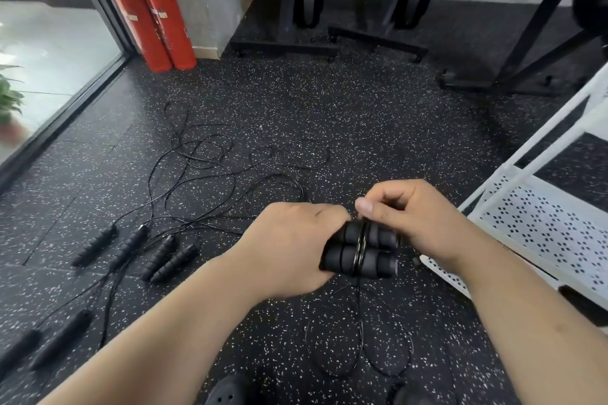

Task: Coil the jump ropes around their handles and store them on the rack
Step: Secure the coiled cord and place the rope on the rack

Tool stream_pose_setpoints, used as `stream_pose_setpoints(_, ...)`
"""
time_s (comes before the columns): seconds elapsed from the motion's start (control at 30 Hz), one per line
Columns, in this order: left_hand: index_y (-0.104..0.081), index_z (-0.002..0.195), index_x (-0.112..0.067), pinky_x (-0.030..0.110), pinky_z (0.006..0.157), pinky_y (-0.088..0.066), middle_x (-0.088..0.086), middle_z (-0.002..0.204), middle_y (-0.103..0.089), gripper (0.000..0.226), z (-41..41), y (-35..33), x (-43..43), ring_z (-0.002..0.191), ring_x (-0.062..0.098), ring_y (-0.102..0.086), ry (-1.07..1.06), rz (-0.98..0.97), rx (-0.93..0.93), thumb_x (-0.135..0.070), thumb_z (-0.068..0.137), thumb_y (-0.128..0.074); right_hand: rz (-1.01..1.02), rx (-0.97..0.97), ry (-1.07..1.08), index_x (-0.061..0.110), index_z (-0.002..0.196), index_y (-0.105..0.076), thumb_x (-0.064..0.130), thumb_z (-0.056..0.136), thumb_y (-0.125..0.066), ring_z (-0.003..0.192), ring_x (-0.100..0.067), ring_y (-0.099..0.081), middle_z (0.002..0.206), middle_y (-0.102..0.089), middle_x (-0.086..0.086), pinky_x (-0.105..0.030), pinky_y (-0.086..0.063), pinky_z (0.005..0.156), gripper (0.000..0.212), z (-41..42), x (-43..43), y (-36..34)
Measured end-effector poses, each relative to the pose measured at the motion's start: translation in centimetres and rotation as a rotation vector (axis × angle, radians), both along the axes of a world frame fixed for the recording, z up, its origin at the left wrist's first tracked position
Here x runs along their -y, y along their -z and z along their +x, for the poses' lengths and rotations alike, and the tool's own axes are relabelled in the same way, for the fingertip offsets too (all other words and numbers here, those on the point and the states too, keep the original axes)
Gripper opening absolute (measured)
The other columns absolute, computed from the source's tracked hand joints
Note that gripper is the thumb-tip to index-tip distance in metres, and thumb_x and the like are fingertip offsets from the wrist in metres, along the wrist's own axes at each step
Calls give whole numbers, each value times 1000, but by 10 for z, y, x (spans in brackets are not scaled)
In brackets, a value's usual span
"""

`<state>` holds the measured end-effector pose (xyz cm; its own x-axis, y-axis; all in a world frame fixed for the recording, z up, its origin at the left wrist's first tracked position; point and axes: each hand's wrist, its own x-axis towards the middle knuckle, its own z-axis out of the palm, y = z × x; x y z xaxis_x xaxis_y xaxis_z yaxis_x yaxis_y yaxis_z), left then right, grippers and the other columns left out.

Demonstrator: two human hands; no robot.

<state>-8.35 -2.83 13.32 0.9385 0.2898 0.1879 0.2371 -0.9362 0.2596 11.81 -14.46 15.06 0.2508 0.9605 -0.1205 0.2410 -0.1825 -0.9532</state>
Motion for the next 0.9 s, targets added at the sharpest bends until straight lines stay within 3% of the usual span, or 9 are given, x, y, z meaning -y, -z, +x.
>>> stream_pose_setpoints(0.07,-42,96,-38,31,65,-43,-17,77,-51,35,-1,-8,1,72,16,-56,-106,-132,50,-38,79,-73,31,-279,77,-3,90,-67,38,100,-70,77,-15,-58,83,-64,-9,-28,-49,76,43,-17,-4,10)
stream_pose_setpoints(0.1,-44,97,-38,31,65,-41,-17,75,-53,33,-1,-11,-1,71,16,-54,-170,-202,53,-37,80,-73,45,-377,130,-3,95,-67,30,106,-66,79,-18,-57,87,-63,-13,-32,-48,77,35,-27,-6,16)
stream_pose_setpoints(0.13,-48,99,-36,32,65,-41,-15,75,-56,31,0,-14,-3,71,16,-56,-232,-257,51,-36,81,-73,38,-438,187,4,97,-73,20,109,-59,76,-18,-55,87,-64,-14,-34,-47,74,24,-38,-9,19)
stream_pose_setpoints(0.23,-50,110,-35,37,70,-52,-9,85,-64,35,3,-13,-10,78,22,-63,-403,-326,26,-37,82,-72,10,-419,257,28,92,-78,8,111,-51,60,-12,-41,74,-61,-3,-33,-37,60,39,-60,-13,28)
stream_pose_setpoints(0.33,-48,122,-32,40,74,-55,-6,94,-66,40,4,-7,-16,80,25,-62,-533,-230,-74,-41,88,-68,-80,-76,209,30,92,-67,15,110,-54,54,-12,-46,65,-61,8,-38,-39,58,26,-69,-15,37)
stream_pose_setpoints(0.43,-44,110,-24,36,66,-45,-2,94,-65,31,3,1,-22,74,26,-51,-611,-54,-148,-39,91,-64,-172,397,64,34,93,-61,31,111,-52,48,-7,-52,65,-65,9,-31,-42,52,20,-75,-14,37)
stream_pose_setpoints(0.57,-40,104,-23,35,63,-41,-1,98,-65,31,-1,7,-24,75,26,-52,-637,5,-252,-33,91,-66,-246,761,-105,32,109,-61,41,111,-46,59,-9,-58,76,-63,7,-29,-38,53,18,-78,-7,16)
stream_pose_setpoints(0.77,-48,112,-20,37,63,-42,0,98,-66,29,0,13,-22,74,27,-51,-658,25,-313,-24,91,-67,-296,978,-218,34,99,-55,47,111,-42,69,-7,-58,80,-57,12,-28,-41,57,22,-78,8,-19)
stream_pose_setpoints(0.9,-49,115,-20,36,63,-42,-2,84,-51,34,5,17,-15,74,28,-54,-562,71,-371,-25,90,-71,-161,1125,-138,38,109,-64,52,109,-41,78,-6,-60,88,-63,18,-32,-52,70,26,-66,7,-22)
